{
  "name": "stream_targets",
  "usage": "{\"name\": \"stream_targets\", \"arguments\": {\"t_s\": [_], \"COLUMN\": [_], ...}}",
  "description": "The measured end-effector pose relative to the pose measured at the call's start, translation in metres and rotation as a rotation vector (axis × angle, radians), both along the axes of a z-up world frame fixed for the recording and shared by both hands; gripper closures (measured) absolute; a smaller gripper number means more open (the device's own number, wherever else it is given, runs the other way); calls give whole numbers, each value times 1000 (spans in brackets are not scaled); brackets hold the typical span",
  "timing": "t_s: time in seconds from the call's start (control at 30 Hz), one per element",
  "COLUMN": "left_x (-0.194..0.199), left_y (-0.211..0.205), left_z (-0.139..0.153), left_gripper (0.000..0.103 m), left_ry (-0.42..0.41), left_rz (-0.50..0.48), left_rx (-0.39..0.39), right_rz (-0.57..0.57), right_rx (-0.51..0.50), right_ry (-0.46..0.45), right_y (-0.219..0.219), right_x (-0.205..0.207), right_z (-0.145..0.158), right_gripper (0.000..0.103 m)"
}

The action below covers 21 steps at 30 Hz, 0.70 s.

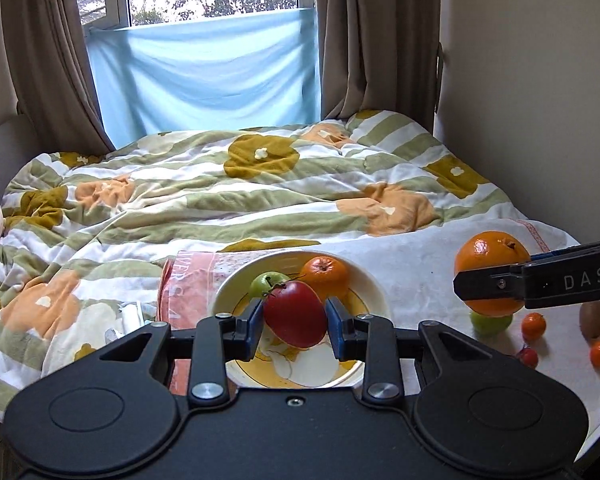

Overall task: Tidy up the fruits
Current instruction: 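Lower the tomato and orange into the duck bowl and open both tools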

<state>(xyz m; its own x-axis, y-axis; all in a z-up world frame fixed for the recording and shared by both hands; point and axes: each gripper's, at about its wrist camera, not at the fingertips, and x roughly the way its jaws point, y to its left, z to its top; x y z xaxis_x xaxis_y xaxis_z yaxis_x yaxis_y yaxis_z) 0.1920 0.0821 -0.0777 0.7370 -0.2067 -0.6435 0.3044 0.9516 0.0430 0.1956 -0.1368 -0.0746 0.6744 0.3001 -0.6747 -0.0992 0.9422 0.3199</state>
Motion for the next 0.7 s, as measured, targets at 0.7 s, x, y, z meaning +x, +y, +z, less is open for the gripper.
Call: {"name": "stream_targets", "arguments": {"t_s": [0.7], "left_x": [103], "left_y": [25], "left_z": [-98], "left_gripper": [66], "left_ry": [170], "left_rz": [-177], "left_rx": [108], "right_rz": [-77], "right_rx": [-62], "right_ry": [119], "right_y": [70], "right_x": [84], "right_z": [-75], "right_gripper": [25]}}
